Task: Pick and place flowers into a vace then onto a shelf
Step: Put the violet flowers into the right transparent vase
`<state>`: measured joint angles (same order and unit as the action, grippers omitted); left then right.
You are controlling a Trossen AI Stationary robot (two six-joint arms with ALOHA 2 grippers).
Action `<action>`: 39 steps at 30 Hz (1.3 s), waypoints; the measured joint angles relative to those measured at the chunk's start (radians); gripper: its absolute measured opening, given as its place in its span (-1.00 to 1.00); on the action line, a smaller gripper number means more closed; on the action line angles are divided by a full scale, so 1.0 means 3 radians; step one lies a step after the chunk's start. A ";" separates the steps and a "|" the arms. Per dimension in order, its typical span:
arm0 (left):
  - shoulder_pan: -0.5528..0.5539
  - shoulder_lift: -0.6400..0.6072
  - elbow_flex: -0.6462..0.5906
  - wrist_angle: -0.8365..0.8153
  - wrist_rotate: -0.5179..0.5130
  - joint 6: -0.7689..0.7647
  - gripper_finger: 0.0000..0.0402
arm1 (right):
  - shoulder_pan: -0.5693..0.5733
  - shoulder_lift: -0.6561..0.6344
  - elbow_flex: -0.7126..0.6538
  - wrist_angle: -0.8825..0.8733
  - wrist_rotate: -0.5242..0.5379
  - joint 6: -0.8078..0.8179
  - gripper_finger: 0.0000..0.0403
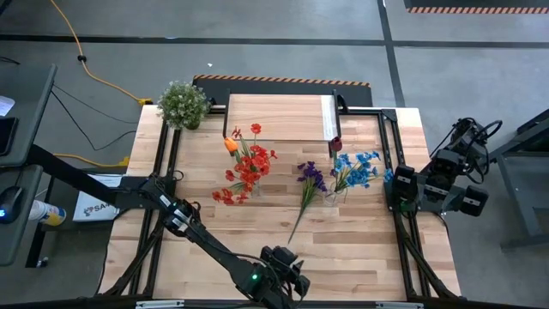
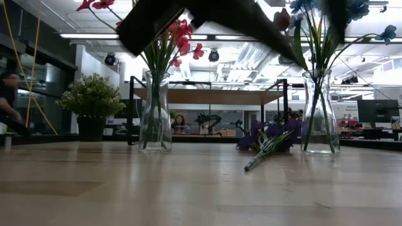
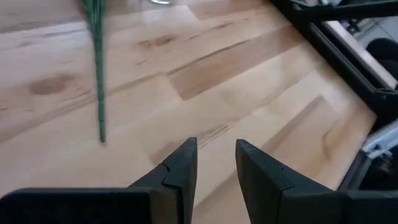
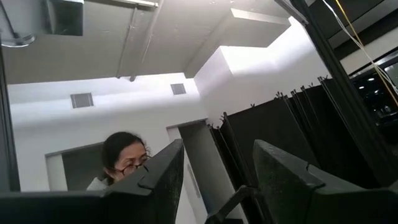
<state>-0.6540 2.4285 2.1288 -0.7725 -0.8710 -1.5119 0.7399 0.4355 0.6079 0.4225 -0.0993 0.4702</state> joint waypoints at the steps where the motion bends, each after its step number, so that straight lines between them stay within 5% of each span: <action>1: 0.0014 0.0046 0.0013 0.0067 -0.0004 -0.0049 -0.28 | 0.0000 0.0000 0.0000 -0.0001 -0.0005 0.0000 -0.09; 15: 0.0300 0.0232 0.0008 -0.0024 -0.0087 -0.0226 -0.28 | 0.0000 0.0000 0.0000 -0.0072 -0.0051 0.0001 -0.09; 39: 0.0615 0.0227 0.0011 -0.0210 0.0632 -0.0037 -0.28 | 0.0000 -0.0001 0.0000 -0.0080 -0.0015 0.0008 -0.09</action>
<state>-0.4697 2.4966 2.1323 -0.8354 -0.6813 -1.5230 0.7399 0.4351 0.6079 0.3985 -0.1038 0.4727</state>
